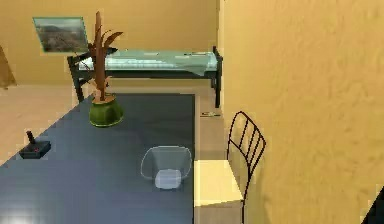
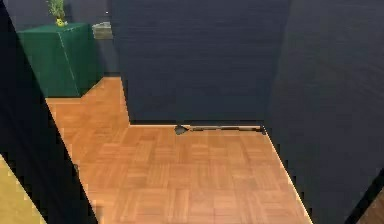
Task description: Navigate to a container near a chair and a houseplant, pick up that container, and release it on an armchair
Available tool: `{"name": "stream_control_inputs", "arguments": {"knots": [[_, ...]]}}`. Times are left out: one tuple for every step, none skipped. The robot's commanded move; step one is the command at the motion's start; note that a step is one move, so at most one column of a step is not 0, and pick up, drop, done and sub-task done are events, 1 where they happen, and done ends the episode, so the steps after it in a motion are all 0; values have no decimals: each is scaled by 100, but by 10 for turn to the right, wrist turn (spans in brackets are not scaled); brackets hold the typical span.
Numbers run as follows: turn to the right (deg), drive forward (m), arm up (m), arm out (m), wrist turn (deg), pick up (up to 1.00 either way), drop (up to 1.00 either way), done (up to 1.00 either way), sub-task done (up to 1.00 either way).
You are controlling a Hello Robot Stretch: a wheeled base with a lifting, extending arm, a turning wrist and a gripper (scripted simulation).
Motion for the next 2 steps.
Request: {"name": "stream_control_inputs", "arguments": {"knots": [[-450, 0, 0, 0, 0, 0, 0, 0, 0], [-450, 0, 0, 0, 0, 0, 0, 0, 0]]}}
